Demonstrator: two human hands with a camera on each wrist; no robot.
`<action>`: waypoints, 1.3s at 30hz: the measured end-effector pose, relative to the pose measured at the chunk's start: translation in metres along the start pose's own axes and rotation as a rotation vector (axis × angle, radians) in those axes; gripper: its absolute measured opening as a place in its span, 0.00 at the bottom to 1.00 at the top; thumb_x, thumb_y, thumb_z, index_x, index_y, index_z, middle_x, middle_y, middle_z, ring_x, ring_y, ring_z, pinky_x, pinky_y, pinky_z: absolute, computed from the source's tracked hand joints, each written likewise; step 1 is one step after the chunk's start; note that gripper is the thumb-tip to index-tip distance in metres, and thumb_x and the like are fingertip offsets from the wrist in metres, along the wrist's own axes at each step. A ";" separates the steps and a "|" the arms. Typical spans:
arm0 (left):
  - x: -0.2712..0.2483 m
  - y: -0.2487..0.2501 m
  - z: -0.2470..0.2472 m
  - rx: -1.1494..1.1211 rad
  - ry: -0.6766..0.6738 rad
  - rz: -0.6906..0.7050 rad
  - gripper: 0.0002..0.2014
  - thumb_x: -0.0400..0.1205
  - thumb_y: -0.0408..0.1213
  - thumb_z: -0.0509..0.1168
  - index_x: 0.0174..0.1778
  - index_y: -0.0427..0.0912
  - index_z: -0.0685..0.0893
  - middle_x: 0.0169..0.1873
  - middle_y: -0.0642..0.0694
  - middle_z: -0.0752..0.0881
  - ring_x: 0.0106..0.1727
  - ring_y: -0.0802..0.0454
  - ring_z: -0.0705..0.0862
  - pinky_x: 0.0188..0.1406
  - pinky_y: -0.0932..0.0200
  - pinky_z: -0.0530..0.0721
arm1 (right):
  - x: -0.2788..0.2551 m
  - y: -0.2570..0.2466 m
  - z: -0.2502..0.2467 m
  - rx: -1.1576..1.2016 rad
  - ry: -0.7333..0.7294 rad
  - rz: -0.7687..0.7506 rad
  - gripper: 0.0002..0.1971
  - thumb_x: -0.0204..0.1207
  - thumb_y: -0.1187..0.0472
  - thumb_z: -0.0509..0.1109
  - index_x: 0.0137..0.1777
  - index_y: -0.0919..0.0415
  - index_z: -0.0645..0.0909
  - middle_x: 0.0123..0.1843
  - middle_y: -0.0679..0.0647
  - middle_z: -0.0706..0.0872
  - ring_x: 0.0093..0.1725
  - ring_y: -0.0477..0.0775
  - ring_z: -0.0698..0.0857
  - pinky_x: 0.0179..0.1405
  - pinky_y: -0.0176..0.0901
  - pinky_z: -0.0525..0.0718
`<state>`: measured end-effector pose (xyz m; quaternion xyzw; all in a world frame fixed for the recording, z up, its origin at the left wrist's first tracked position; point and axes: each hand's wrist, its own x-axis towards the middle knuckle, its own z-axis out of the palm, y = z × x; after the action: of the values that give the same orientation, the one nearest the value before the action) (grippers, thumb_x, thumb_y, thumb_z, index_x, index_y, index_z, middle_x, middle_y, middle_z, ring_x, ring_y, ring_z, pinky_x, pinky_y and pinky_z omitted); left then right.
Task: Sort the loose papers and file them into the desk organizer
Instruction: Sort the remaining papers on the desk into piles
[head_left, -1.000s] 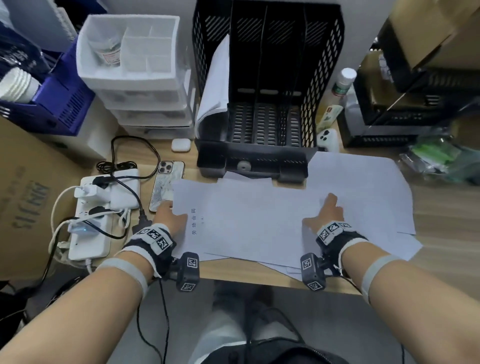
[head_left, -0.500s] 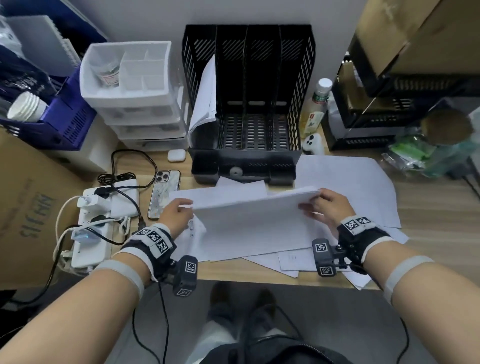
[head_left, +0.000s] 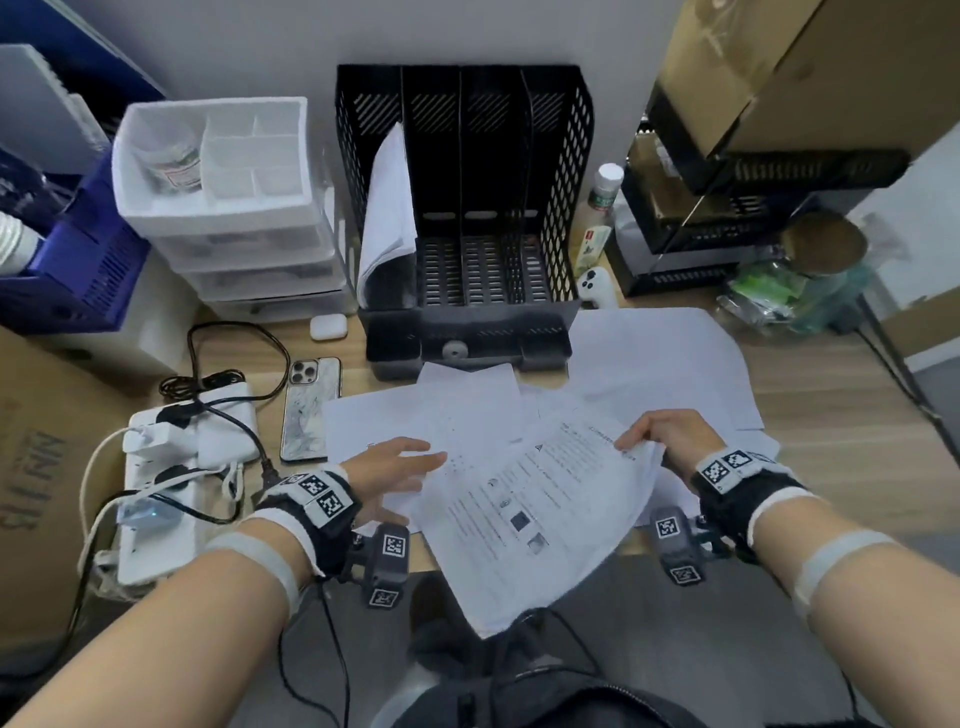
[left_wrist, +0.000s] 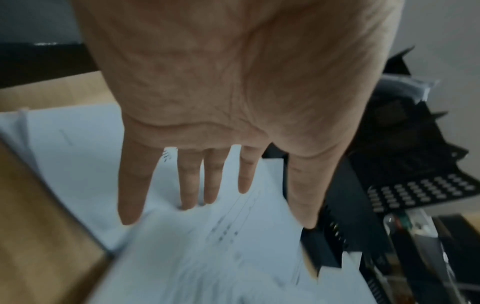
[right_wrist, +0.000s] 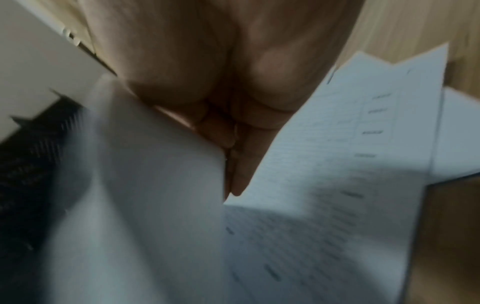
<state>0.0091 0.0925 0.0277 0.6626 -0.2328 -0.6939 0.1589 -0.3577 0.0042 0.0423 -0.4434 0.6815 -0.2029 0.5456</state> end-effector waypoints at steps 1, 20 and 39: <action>0.004 -0.005 0.003 0.040 -0.002 0.006 0.29 0.75 0.49 0.78 0.71 0.52 0.79 0.72 0.45 0.79 0.75 0.45 0.76 0.64 0.33 0.84 | 0.000 0.006 -0.001 -0.065 0.028 0.028 0.14 0.63 0.78 0.63 0.34 0.70 0.91 0.44 0.65 0.92 0.50 0.65 0.86 0.60 0.55 0.84; 0.045 0.018 0.053 0.717 0.086 0.319 0.37 0.81 0.45 0.73 0.84 0.45 0.65 0.75 0.39 0.79 0.72 0.43 0.80 0.71 0.53 0.76 | -0.033 0.006 0.007 -0.118 -0.107 -0.284 0.27 0.71 0.82 0.64 0.65 0.57 0.82 0.60 0.55 0.89 0.64 0.49 0.87 0.63 0.42 0.86; 0.044 0.002 0.017 0.085 0.041 0.296 0.17 0.73 0.54 0.69 0.55 0.51 0.84 0.52 0.37 0.94 0.55 0.33 0.92 0.63 0.30 0.85 | -0.021 0.018 0.043 0.263 -0.008 0.158 0.10 0.81 0.68 0.69 0.57 0.74 0.83 0.49 0.68 0.87 0.41 0.62 0.87 0.42 0.48 0.92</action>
<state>-0.0112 0.0699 -0.0085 0.6413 -0.3539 -0.6387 0.2357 -0.3247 0.0401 0.0265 -0.3137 0.6798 -0.2451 0.6159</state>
